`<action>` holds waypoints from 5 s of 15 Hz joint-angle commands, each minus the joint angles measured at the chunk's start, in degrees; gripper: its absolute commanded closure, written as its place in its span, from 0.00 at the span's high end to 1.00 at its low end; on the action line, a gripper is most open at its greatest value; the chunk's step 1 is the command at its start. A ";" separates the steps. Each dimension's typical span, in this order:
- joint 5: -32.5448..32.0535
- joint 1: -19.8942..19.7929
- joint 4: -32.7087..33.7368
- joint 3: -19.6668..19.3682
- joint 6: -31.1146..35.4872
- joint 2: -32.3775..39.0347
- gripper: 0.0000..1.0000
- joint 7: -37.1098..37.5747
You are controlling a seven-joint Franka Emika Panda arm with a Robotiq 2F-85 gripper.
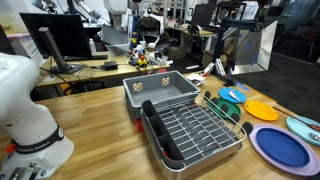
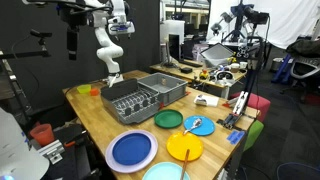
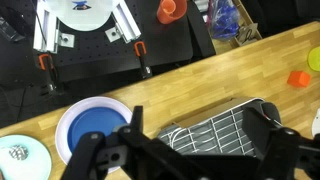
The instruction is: Remove the red butter knife from the dishrack and place it on top of the dark blue plate
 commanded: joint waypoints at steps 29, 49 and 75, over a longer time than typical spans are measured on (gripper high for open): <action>-1.30 11.78 4.82 16.73 7.43 6.26 1.00 -6.30; -11.34 17.29 24.14 25.77 30.35 37.51 1.00 -5.39; -14.08 19.28 33.04 26.81 63.30 64.42 1.00 -15.85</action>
